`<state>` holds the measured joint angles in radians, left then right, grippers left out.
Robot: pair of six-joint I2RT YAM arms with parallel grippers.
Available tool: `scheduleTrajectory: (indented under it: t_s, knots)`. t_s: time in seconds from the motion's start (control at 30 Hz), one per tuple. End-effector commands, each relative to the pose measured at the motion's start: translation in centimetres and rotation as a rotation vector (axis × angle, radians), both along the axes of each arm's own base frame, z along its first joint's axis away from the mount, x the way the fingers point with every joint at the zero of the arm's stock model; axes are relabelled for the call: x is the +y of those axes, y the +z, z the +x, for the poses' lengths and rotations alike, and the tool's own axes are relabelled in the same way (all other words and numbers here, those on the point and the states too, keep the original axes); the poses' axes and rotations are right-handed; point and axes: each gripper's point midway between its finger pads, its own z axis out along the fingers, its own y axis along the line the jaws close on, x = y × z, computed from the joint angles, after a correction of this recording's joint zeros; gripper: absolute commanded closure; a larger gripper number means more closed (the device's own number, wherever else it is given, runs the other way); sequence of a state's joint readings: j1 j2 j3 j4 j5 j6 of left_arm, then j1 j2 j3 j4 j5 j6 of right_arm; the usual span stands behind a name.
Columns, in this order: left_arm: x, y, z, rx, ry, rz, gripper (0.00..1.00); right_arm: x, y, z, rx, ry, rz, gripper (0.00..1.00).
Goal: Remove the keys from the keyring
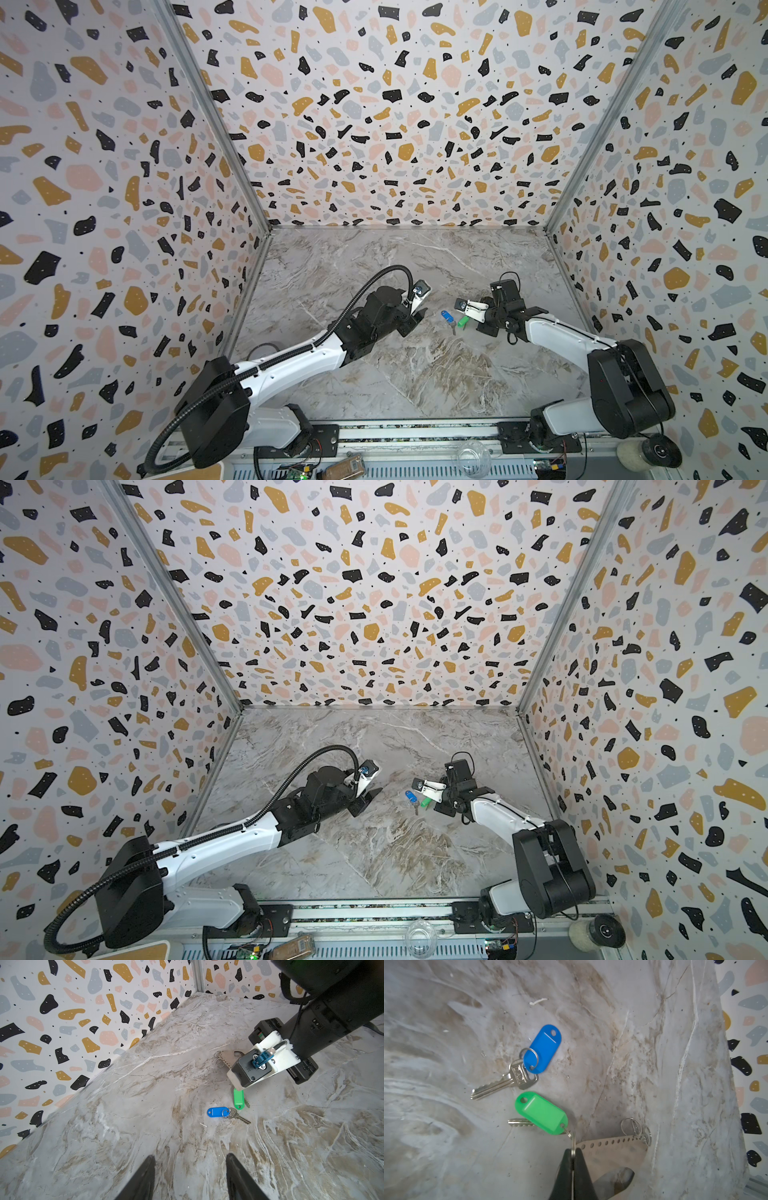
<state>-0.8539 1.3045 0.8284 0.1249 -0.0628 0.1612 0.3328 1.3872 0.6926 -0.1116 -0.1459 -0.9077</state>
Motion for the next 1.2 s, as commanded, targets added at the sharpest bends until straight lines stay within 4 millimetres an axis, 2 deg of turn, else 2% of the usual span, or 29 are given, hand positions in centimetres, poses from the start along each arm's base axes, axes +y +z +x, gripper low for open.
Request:
scheduleTrajectory:
  t_s: [0.0, 0.23, 0.5, 0.77, 0.9, 1.0, 1.17]
  knots:
    - [0.0, 2.4, -0.1, -0.040, 0.002, -0.044, 0.45, 1.3, 2.6, -0.8, -0.021, 0.061, 0.054, 0.98]
    - [-1.2, 6.7, -1.2, -0.090, -0.068, -0.168, 0.45, 4.7, 8.2, -2.9, -0.070, 0.216, 0.232, 0.98]
    - [-1.2, 11.1, -2.6, -0.131, -0.103, -0.270, 0.45, 7.9, 14.9, -5.3, -0.078, 0.360, 0.473, 0.99]
    - [1.1, 13.1, -4.2, -0.198, -0.094, -0.284, 0.45, 10.0, 20.6, -7.7, -0.097, 0.504, 0.705, 0.99]
    - [2.0, 12.8, -4.6, -0.204, -0.082, -0.285, 0.45, 10.6, 22.7, -8.5, -0.103, 0.555, 0.795, 0.99]
    - [1.5, 13.0, -5.2, -0.186, -0.106, -0.313, 0.45, 10.8, 23.9, -9.6, -0.087, 0.604, 0.849, 0.99]
    - [0.4, 14.0, -6.5, -0.215, -0.146, -0.323, 0.46, 10.9, 24.7, -10.9, -0.053, 0.653, 0.887, 0.99]
